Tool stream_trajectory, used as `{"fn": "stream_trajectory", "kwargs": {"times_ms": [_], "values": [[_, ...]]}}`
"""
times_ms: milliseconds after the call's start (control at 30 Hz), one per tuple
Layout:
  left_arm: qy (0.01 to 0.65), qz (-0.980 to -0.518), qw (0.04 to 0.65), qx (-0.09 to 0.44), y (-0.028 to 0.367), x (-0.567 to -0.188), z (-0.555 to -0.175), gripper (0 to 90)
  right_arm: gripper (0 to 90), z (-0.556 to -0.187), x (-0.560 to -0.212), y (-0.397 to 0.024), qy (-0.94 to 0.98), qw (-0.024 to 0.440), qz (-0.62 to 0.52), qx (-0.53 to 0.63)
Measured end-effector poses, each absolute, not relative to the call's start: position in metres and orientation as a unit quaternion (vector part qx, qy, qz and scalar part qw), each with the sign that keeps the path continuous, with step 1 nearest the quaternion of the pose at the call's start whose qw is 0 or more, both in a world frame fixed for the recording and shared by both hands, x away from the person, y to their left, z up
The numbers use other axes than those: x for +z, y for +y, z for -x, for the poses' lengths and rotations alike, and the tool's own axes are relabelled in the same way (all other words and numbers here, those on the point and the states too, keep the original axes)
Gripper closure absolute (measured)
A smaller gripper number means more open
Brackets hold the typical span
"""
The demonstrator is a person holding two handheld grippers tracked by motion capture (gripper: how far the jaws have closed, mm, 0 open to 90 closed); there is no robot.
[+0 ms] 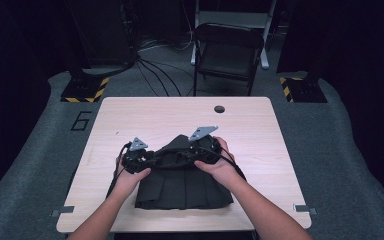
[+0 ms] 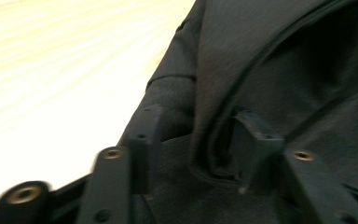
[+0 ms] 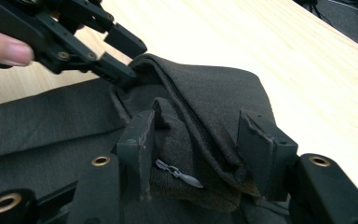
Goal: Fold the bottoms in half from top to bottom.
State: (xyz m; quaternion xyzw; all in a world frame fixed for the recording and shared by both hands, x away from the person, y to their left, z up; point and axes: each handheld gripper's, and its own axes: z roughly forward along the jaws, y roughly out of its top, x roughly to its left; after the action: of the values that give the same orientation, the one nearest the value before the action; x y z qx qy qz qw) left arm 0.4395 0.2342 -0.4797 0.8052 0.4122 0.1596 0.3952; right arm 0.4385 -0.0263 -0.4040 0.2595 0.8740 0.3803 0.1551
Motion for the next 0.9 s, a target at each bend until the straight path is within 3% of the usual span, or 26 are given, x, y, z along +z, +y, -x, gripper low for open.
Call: {"fn": "stream_trajectory", "kwargs": {"times_ms": [133, 200, 600, 900], "values": [[0.408, -0.801, 0.406, 0.162, 0.237, -0.474, -0.439, 78.8, 46.6, -0.436, -0.403, -0.034, 0.878, 0.174, -0.254, 0.366], [0.404, -0.802, 0.409, 0.164, 0.24, -0.466, -0.438, 83.1, 47.2, -0.434, -0.402, -0.038, 0.88, 0.183, -0.252, 0.359], [0.364, -0.805, 0.433, 0.181, 0.242, -0.423, -0.433, 84.3, 74.2, -0.432, -0.399, -0.059, 0.886, 0.173, -0.236, 0.361], [0.337, -0.814, 0.437, 0.183, 0.239, -0.383, -0.437, 84.3, 78.0, -0.439, -0.379, -0.068, 0.873, 0.175, -0.259, 0.374]]}}
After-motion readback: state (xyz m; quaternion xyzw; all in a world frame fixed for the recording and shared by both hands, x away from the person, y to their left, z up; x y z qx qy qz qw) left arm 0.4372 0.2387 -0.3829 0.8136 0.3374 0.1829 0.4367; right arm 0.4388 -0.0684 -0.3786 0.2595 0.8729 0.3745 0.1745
